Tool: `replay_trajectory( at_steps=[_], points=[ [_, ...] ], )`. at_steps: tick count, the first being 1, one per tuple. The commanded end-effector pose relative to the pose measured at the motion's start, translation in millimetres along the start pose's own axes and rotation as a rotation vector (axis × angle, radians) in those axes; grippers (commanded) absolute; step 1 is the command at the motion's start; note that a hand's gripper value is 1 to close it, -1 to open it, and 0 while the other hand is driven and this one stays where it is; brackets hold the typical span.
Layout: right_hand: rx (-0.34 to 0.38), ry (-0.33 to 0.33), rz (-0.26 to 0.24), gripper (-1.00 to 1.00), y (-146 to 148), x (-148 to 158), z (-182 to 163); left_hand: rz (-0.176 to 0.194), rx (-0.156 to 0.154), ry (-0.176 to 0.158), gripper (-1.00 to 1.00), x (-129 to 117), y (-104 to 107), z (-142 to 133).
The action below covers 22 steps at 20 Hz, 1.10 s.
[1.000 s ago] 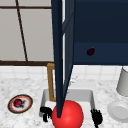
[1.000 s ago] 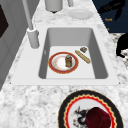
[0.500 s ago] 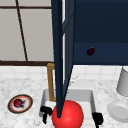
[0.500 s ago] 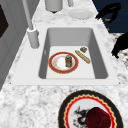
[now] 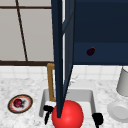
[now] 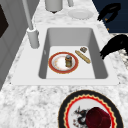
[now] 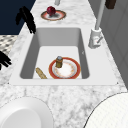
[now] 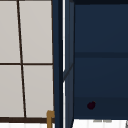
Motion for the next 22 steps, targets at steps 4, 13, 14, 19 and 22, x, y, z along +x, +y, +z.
replay_trajectory(
  at_steps=[4,13,14,19,22],
  points=[
    [-0.001,0.000,-0.001,0.00,0,0,0,-0.016,0.045,0.055,-1.00,-38,12,16],
    [-0.002,0.001,-0.003,0.00,0,0,0,-0.014,0.022,0.065,-1.00,-72,50,16],
    [-0.002,0.001,-0.003,0.00,0,0,0,-0.013,0.032,0.065,-1.00,-76,52,17],
    [-0.003,0.001,-0.003,0.00,0,0,0,-0.020,0.041,0.067,-1.00,-93,69,19],
    [-0.003,0.001,-0.004,0.00,0,0,0,-0.020,0.044,0.070,-1.00,-103,78,20]
  ],
)
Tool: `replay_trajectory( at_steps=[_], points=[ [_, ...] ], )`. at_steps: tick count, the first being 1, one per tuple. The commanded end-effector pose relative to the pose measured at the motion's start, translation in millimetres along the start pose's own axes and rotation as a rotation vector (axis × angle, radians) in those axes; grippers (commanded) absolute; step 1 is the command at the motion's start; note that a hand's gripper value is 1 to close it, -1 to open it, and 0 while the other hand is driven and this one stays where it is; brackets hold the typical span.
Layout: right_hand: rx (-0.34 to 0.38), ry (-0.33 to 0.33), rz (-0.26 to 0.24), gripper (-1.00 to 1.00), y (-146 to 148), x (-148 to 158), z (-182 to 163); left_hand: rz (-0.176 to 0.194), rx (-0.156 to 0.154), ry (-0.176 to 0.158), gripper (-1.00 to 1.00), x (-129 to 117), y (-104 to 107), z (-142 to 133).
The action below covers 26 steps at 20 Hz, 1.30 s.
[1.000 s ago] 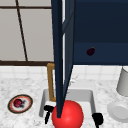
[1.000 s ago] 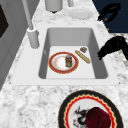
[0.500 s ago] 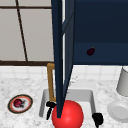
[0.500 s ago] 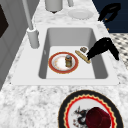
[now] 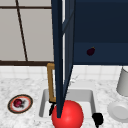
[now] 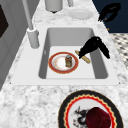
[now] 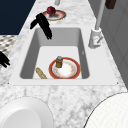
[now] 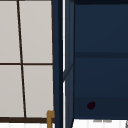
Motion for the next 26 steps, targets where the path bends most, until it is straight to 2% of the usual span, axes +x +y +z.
replay_trajectory(
  at_steps=[1,5,8,10,18,21,23,26],
  points=[
    [0.000,0.000,0.000,0.00,0,0,0,-0.023,0.059,0.054,-1.00,-14,11,2],
    [0.000,0.000,0.000,0.00,0,0,0,-0.015,0.050,0.047,-1.00,-34,18,1],
    [0.000,0.000,0.000,0.00,0,0,0,-0.012,0.027,0.035,-1.00,-50,28,-7],
    [0.000,0.000,0.000,0.00,0,0,0,-0.019,0.011,0.042,-1.00,-60,30,-14],
    [0.000,0.000,0.000,0.00,0,0,0,-0.045,0.019,0.061,-1.00,-97,50,-31],
    [0.000,0.000,0.000,0.00,0,0,0,-0.049,0.013,0.065,-1.00,-110,59,-36],
    [0.000,0.000,0.000,0.00,0,0,0,-0.035,0.042,0.062,-1.00,-124,58,-34],
    [0.000,0.000,0.000,0.00,0,0,0,-0.028,0.051,0.061,-1.00,-149,55,-33]
  ],
)
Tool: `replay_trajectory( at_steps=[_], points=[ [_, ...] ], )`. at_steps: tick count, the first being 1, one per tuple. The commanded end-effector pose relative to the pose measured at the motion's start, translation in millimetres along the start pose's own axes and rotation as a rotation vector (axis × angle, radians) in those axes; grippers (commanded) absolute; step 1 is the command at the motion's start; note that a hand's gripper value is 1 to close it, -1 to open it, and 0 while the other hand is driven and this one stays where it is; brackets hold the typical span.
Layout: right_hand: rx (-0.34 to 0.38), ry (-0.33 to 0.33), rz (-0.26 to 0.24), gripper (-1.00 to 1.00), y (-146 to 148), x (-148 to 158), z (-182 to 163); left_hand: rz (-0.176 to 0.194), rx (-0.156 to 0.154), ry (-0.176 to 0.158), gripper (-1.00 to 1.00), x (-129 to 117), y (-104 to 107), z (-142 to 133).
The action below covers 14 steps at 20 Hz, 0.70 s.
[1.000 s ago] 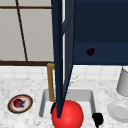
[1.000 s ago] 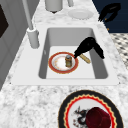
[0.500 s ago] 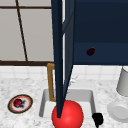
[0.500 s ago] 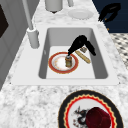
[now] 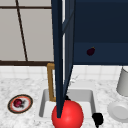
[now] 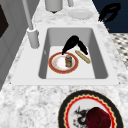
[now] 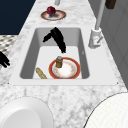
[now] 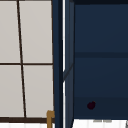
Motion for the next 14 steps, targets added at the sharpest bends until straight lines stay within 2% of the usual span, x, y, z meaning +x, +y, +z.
replay_trajectory(
  at_steps=[1,14],
  points=[
    [0.000,0.000,0.000,0.00,0,0,0,-0.018,0.060,0.051,-1.00,-29,-4,1],
    [0.000,0.000,0.000,0.00,0,0,0,-0.055,0.042,0.059,-1.00,-118,-10,2]
  ],
)
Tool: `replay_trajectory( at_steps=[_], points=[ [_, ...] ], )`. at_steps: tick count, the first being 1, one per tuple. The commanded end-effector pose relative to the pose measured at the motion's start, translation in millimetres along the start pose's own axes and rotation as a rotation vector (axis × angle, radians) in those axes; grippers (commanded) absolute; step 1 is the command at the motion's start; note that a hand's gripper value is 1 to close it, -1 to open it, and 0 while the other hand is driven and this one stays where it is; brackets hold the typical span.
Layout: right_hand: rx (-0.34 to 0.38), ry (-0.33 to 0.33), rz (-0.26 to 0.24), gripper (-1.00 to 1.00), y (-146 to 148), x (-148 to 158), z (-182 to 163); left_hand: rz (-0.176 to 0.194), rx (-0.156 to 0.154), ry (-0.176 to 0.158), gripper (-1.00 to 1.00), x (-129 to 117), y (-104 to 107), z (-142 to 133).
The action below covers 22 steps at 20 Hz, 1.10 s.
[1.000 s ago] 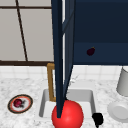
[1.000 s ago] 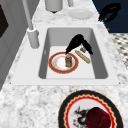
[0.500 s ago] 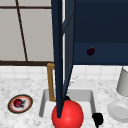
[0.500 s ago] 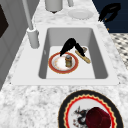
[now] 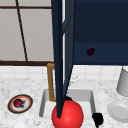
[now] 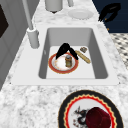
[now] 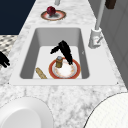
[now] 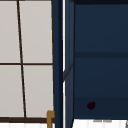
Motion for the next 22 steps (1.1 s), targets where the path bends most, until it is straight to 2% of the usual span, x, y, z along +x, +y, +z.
replay_trajectory(
  at_steps=[1,3,4,5,9,14,16,20,22],
  points=[
    [0.000,0.000,0.000,0.00,0,0,0,-0.045,0.042,0.052,-1.00,-23,-2,-1],
    [0.000,0.000,0.000,0.00,0,0,0,-0.042,0.034,0.046,-1.00,-27,-7,-2],
    [0.000,0.000,0.000,0.00,0,0,0,-0.021,0.014,0.022,-1.00,-27,-11,2],
    [0.000,0.000,0.000,0.00,0,0,0,-0.007,0.011,0.011,-1.00,-28,-12,2],
    [0.000,0.000,0.000,0.00,0,0,0,0.006,-0.002,0.005,-1.00,-35,-17,3],
    [0.000,0.000,0.000,0.00,0,0,0,-0.008,0.005,0.008,-1.00,-53,-19,11],
    [0.000,0.000,0.000,0.00,0,0,0,-0.013,0.002,0.006,-1.00,-53,-25,9],
    [0.000,0.000,0.000,0.00,0,0,0,0.019,0.019,0.002,-1.00,-44,-23,7],
    [0.000,0.000,0.000,0.00,0,0,0,0.011,0.016,0.003,-1.00,-39,-24,4]
  ],
)
